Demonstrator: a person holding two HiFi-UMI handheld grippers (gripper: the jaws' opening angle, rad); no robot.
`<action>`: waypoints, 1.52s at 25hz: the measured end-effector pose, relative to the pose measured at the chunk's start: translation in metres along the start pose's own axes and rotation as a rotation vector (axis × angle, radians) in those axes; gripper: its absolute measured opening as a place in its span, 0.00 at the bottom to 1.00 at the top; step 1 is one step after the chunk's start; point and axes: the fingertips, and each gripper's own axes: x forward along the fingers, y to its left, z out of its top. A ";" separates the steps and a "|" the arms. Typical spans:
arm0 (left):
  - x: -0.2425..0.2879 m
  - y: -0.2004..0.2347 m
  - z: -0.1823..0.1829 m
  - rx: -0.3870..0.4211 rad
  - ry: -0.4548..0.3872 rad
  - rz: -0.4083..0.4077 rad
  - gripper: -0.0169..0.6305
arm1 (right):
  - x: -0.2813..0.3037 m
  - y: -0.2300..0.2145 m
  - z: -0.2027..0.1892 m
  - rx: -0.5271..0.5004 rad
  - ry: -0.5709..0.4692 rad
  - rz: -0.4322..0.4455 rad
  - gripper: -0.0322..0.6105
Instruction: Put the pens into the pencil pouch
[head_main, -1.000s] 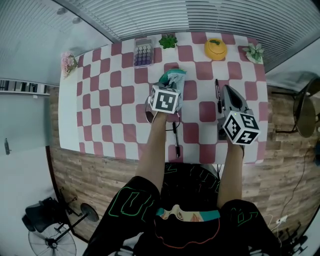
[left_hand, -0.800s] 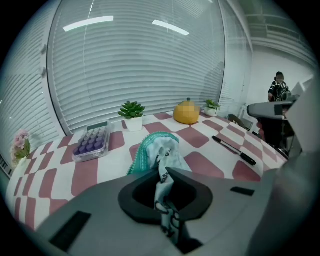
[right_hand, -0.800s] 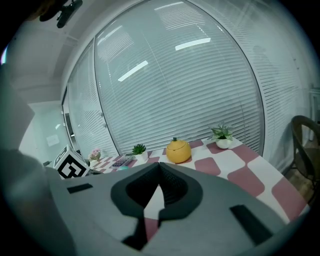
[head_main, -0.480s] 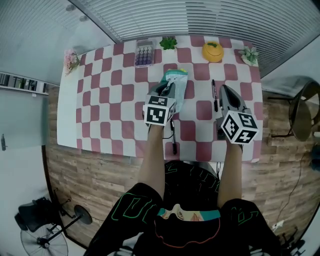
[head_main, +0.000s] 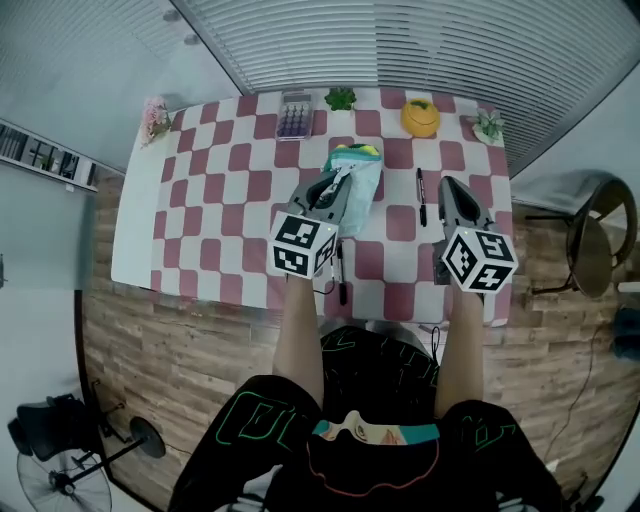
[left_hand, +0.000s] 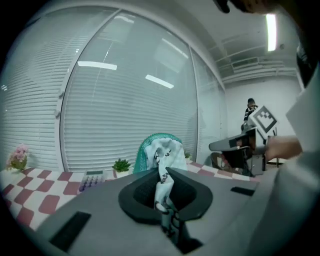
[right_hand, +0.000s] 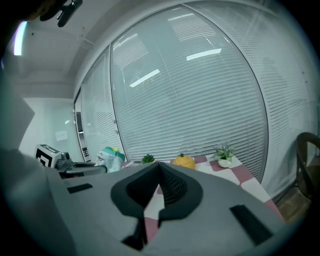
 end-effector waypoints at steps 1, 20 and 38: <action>-0.006 -0.006 0.009 -0.001 -0.053 -0.027 0.05 | -0.003 0.002 0.003 -0.006 -0.005 0.004 0.05; -0.067 -0.084 0.099 0.050 -0.428 -0.436 0.06 | -0.044 0.044 0.069 -0.007 -0.213 0.266 0.05; -0.095 -0.107 0.119 0.017 -0.510 -0.658 0.06 | -0.078 0.136 0.083 0.112 -0.208 0.907 0.38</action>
